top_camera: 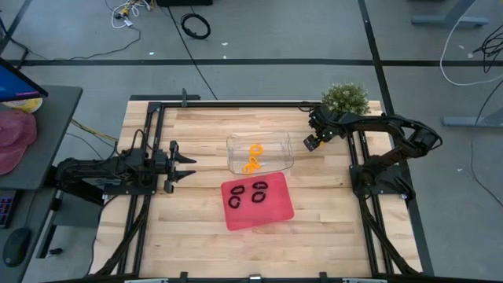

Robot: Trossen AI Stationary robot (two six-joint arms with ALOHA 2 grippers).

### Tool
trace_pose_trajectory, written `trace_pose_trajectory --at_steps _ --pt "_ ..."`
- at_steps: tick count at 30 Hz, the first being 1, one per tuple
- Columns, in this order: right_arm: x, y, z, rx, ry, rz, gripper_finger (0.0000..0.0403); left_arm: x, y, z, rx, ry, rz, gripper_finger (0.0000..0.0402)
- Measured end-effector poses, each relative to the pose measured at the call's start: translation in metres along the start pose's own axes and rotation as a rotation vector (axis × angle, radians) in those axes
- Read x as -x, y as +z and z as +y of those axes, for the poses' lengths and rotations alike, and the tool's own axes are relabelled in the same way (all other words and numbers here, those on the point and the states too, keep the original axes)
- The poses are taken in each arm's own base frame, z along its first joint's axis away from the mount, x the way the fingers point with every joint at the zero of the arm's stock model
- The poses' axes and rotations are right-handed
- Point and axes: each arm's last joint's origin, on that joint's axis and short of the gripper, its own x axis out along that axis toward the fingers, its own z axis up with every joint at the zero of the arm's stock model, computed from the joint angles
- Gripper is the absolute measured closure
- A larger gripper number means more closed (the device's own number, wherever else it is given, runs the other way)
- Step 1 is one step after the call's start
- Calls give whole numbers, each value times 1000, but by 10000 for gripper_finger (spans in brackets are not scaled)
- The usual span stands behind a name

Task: Sort spring keychains
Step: Put the yellow spring keychain into the transparent bin

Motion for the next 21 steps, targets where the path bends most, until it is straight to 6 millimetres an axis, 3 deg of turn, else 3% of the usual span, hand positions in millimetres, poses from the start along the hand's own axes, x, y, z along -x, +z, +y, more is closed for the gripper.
trace_pose_trajectory --at_steps 4,9,21 --pt "0 0 0 11 7 6 217 0 0 0 0 0 0 229" --pt "1 -1 0 56 3 16 372 0 0 0 0 0 0 229" --pt "1 -1 0 63 3 17 386 0 0 0 0 0 0 229"
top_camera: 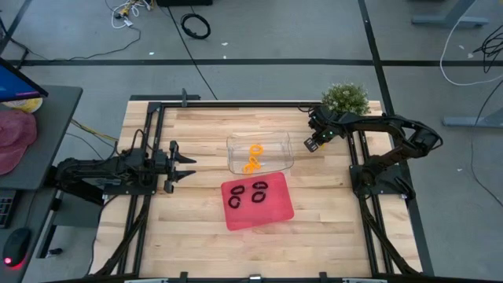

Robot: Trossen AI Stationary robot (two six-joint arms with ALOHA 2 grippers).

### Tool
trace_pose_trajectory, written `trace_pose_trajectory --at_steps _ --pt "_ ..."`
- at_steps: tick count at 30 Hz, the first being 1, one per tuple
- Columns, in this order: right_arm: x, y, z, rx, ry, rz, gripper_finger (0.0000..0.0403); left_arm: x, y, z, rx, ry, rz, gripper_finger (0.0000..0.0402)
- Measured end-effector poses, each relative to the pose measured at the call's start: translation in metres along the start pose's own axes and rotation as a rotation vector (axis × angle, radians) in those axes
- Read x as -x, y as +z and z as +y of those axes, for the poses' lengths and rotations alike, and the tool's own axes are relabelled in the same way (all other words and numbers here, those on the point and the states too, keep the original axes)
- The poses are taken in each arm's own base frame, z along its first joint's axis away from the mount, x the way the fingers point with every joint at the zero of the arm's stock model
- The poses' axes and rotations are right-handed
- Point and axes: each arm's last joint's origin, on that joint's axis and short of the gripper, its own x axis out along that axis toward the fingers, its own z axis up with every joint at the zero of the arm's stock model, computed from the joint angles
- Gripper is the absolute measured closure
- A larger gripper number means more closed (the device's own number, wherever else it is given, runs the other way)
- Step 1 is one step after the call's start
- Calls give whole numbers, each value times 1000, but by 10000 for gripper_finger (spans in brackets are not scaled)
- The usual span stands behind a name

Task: Sort spring keychains
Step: Put the yellow spring keychain into the transparent bin

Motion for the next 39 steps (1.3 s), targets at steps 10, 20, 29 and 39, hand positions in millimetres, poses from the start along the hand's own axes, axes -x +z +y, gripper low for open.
trace_pose_trajectory --at_steps 10,20,29,39 --pt "0 0 0 0 1 -4 386 0 0 0 0 1 0 229" --pt "0 0 0 16 2 -5 386 0 0 0 0 0 0 229" --pt "4 0 0 25 7 -27 387 0 0 0 0 0 0 229" --pt "18 -5 3 34 79 -38 388 0 0 0 0 0 0 229"
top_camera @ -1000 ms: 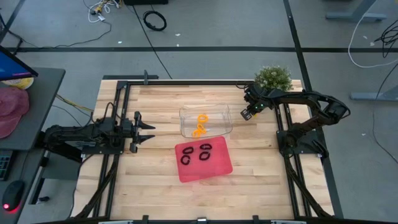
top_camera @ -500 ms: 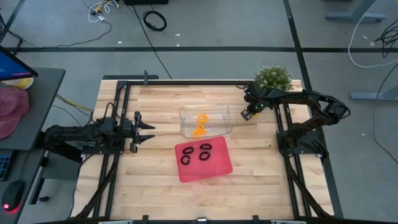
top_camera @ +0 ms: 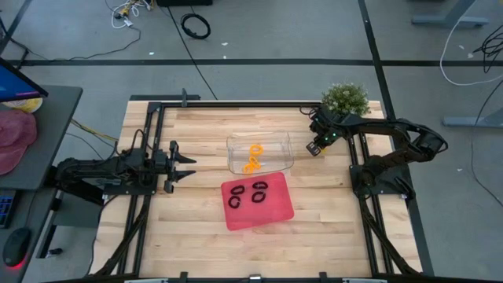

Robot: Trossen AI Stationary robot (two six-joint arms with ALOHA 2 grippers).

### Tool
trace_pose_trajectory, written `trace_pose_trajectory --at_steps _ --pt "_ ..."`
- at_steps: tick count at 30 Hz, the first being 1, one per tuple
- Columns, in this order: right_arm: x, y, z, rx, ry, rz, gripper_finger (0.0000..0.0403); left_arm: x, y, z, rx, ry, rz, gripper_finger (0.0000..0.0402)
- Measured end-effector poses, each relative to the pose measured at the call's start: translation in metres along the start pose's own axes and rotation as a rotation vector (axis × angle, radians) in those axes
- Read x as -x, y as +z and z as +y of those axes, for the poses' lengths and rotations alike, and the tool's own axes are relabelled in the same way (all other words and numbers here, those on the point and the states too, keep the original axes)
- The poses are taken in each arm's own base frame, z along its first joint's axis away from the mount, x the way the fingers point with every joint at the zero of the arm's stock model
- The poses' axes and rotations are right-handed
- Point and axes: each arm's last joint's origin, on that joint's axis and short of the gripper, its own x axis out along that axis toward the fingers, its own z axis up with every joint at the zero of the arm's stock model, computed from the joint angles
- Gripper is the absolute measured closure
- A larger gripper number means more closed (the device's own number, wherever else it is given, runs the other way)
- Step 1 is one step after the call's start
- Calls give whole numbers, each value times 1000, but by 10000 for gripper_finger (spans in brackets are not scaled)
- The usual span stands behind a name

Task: Sort spring keychains
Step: Put the yellow spring keychain into the transparent bin

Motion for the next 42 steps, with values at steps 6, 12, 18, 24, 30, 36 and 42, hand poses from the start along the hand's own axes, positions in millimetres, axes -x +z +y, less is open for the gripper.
trace_pose_trajectory --at_steps 6,12,18,24,30,36,42 --pt "2 2 9 32 30 -38 388 0 0 0 0 0 0 229" --pt "3 9 20 39 52 -118 388 0 0 0 0 0 0 229" --pt "8 24 35 43 129 -289 388 0 0 0 0 0 0 229" --pt "12 30 55 61 197 -390 388 0 0 0 0 0 0 229" --pt "15 32 64 85 224 -438 388 0 0 0 0 0 0 229" --pt "15 32 64 84 224 -437 388 0 0 0 0 0 0 229" --pt "18 32 64 82 229 -448 388 0 0 0 0 0 0 229"
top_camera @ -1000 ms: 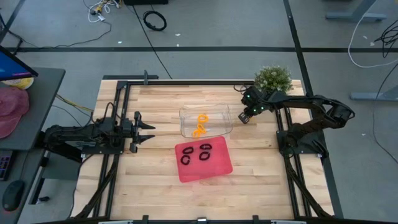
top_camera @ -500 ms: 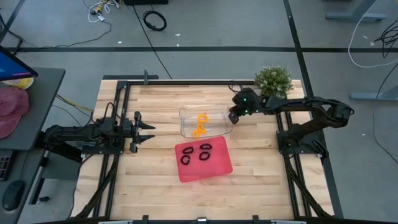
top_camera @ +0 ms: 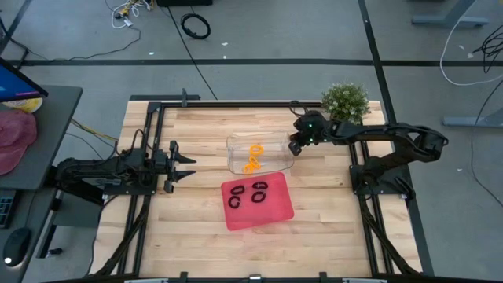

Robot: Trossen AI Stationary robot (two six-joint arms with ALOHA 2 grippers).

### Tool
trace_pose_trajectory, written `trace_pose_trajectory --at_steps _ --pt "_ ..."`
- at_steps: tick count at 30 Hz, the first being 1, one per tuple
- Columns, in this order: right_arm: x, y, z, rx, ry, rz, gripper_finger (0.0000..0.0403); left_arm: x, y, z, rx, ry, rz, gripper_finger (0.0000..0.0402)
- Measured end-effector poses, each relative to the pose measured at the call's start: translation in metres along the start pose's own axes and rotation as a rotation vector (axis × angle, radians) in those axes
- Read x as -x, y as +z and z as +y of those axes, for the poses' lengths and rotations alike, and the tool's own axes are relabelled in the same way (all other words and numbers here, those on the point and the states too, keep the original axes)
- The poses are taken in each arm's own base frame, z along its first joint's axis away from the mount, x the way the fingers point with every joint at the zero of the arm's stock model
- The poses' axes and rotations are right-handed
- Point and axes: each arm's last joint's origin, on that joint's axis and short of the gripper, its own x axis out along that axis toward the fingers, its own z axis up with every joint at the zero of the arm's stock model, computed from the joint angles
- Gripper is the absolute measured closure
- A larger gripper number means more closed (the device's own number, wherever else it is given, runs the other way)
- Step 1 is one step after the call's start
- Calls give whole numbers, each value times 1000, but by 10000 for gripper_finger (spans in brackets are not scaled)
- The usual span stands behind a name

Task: Sort spring keychains
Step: Put the yellow spring keychain into the transparent bin

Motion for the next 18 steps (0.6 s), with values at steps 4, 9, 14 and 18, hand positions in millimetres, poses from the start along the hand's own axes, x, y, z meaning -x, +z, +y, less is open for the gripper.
trace_pose_trajectory --at_steps 4,9,14,18 --pt "8 3 5 7 20 -33 388 0 0 0 0 0 0 229" --pt "23 8 15 15 61 -102 389 0 0 0 0 0 0 229" --pt "36 13 27 46 115 -176 390 0 0 0 0 0 1 229" --pt "42 15 34 57 148 -214 390 0 0 0 0 0 0 229"
